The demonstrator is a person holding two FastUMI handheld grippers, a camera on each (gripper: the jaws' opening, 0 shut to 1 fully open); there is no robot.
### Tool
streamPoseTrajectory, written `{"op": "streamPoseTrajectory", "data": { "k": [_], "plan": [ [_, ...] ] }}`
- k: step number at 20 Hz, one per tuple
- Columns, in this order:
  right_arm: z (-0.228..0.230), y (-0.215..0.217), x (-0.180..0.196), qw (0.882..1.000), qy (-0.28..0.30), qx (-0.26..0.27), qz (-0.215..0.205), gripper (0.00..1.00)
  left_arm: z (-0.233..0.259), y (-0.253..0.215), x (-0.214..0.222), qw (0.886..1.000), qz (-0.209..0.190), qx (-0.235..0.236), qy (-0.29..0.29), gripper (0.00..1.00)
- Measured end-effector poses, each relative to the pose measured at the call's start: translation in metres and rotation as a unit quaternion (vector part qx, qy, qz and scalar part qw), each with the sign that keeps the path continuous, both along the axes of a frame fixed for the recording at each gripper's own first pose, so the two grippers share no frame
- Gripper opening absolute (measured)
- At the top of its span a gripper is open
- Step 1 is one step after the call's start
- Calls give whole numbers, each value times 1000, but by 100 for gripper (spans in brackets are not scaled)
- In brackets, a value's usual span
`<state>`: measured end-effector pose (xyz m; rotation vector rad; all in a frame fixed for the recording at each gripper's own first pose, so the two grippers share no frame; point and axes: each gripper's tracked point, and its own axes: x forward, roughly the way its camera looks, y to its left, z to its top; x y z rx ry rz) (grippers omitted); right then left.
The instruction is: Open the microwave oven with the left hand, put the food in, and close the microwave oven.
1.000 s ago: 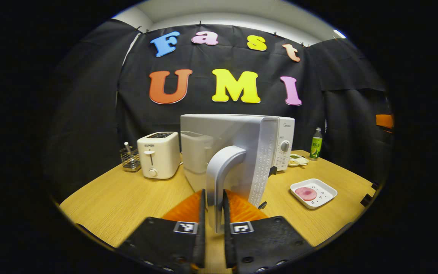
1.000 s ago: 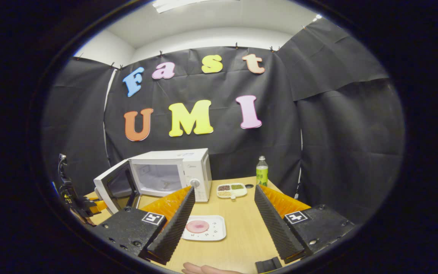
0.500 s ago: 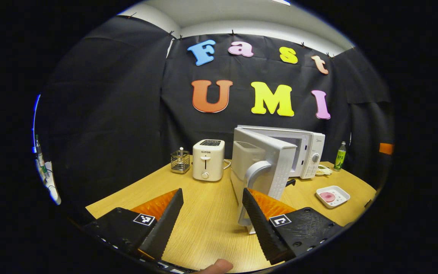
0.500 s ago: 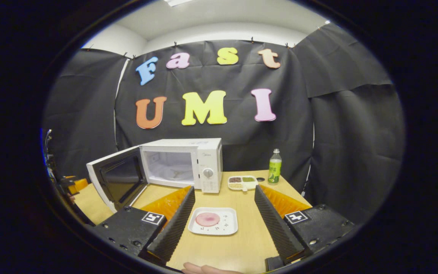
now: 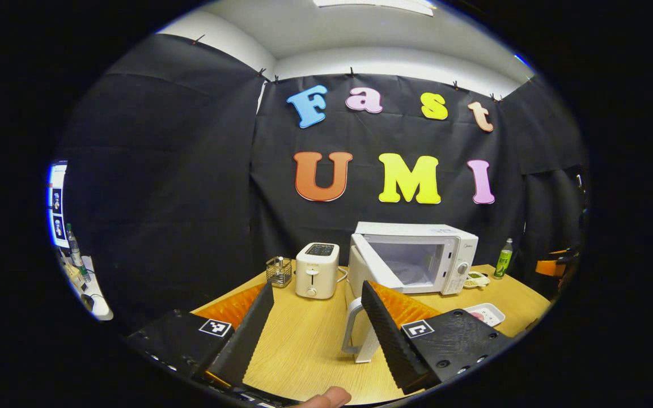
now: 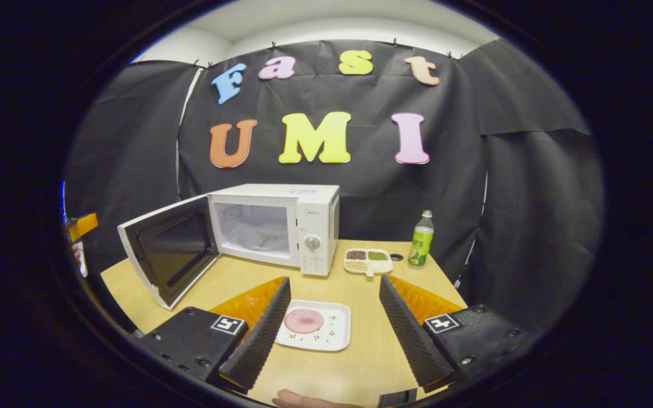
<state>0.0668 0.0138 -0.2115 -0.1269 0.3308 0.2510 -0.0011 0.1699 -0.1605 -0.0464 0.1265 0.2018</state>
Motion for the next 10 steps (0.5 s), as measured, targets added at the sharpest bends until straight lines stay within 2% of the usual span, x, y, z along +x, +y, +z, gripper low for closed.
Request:
{"op": "streamPoseTrajectory", "data": {
  "k": [1, 2, 3, 5, 6, 10],
  "plan": [
    [-4, -1, 7, 1000, 13, -3, 5, 91, 6, -5, 2, 1000, -1, 1, -3, 93],
    [-9, -5, 14, 1000, 29, -8, 7, 100, 13, -9, 4, 1000, -3, 1, -6, 93],
    [-16, -10, 23, 999, 50, -12, 7, 91, 19, -14, 7, 1000, -5, 1, -9, 93],
    [-34, -16, 41, 995, 100, -9, 11, 91, 32, -23, 12, 1000, -10, 3, -20, 93],
    [-46, -23, 49, 991, 135, -7, 8, 99, 38, -28, 14, 1000, -13, 5, -26, 93],
    [-94, -35, 67, 964, 264, 4, 18, 90, 56, -47, 25, 999, -24, 5, -43, 93]
  ]
}}
